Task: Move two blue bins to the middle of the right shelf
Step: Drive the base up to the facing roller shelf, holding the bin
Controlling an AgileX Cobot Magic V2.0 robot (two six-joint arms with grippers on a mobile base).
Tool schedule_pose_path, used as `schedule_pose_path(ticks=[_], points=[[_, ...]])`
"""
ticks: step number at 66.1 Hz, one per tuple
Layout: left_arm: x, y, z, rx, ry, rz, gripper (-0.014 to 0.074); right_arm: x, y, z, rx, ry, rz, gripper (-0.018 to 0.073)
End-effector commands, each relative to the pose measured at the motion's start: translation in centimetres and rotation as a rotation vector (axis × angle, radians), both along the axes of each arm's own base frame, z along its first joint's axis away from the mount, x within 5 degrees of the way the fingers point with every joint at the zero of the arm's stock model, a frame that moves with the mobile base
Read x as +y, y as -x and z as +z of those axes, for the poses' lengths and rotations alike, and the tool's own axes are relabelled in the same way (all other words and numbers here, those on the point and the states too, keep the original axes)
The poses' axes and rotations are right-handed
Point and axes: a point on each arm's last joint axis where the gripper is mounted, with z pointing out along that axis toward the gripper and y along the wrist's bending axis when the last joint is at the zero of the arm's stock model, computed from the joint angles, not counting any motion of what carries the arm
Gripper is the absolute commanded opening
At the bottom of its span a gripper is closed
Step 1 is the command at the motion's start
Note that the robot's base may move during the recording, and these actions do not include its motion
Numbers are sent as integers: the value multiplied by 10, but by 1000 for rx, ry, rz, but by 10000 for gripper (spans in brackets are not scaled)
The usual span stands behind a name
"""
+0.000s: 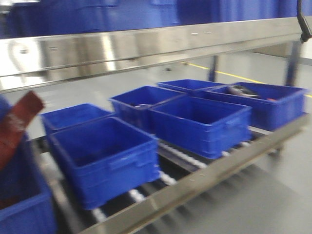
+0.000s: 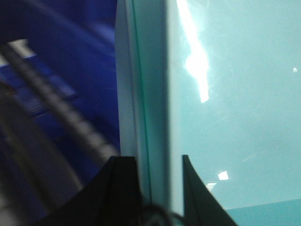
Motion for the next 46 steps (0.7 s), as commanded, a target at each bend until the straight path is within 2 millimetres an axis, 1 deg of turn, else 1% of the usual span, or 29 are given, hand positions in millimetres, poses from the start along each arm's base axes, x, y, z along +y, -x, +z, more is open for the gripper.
schedule_pose_path(ticks=[1,46], points=[[-5,8,26,-175,71,-48,-111,3,3,15,-101,-37,28,-166],[-5,8,26,-175,71,-48,-111,3,3,15,-101,-37,28,-166]])
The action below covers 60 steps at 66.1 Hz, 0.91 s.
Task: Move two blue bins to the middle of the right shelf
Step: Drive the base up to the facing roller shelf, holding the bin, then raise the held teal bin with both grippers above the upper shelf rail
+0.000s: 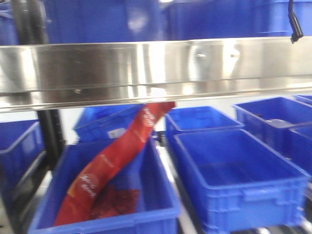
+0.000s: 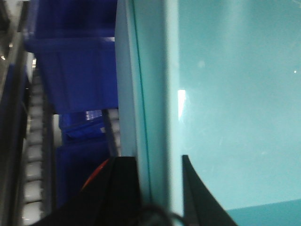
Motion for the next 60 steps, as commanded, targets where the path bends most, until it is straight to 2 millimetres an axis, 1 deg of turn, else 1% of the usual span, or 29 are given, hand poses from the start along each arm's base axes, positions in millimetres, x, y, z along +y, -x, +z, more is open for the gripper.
schedule_pose_path(ticks=[1,60], points=[[-5,8,26,-175,76,-52,-111,3,4,15,-100,-33,26,-166],[-5,8,26,-175,76,-52,-111,3,4,15,-100,-33,26,-166]])
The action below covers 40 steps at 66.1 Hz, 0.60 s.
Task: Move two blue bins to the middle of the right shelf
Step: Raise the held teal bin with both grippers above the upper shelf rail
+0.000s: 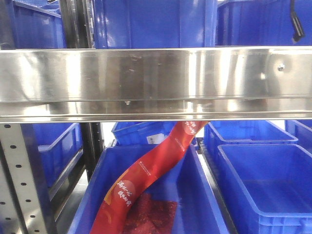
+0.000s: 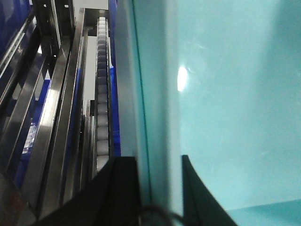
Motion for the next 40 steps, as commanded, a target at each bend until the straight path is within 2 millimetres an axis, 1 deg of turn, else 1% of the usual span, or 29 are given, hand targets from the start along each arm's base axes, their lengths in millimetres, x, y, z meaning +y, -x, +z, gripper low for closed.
schedule_pose_path(ticks=[1,21,40], points=[[-5,8,26,-175,76,-52,-111,3,4,15,-100,-33,26,-166],[-5,8,26,-175,76,-52,-111,3,4,15,-100,-33,26,-166],[-6,6,33,-245,94,-61,-111,3,4,16,-112,-36,27,-166]])
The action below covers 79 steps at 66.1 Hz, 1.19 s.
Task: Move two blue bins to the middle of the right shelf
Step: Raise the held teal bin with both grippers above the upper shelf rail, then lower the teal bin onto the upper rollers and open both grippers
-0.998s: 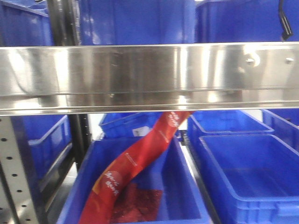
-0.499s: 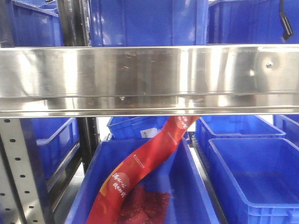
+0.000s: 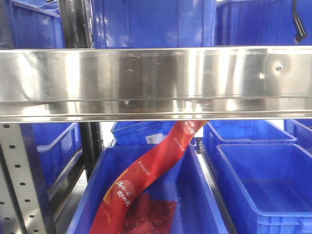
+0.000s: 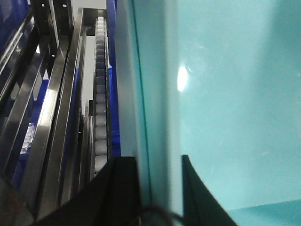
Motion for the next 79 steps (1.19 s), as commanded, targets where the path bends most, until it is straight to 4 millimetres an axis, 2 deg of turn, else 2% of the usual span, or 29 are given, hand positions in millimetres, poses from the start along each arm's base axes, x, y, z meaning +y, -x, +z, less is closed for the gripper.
schedule_pose_path(ticks=[1,15,24,34,41,53,73,79], points=[[-6,6,33,-245,94,-61,-111,3,4,17,-115,-37,28,-166],[-6,7,30,-212,89,-58,-111,3,3,16,-117,-37,28,-166],[-7,3,13,-82,61,-45,-111,4,-1,1,-3,-24,8,-166],[-12,-16,-22,81,15,-33,-111,8,-15,-23,109,-48,-36,-166],[-16,-29,-56,201,-20,-27,-111,10,-23,-35,157,-66,-62,-166],[-21,-42,-95,292,-49,-29,-111,15,-38,-59,237,-39,-69,-166],[-23,-52,-112,327,-72,-25,-106,23,-53,-86,325,-43,-61,-166],[-23,-54,-115,332,-84,-22,-34,24,-57,-93,343,-38,-63,-126]])
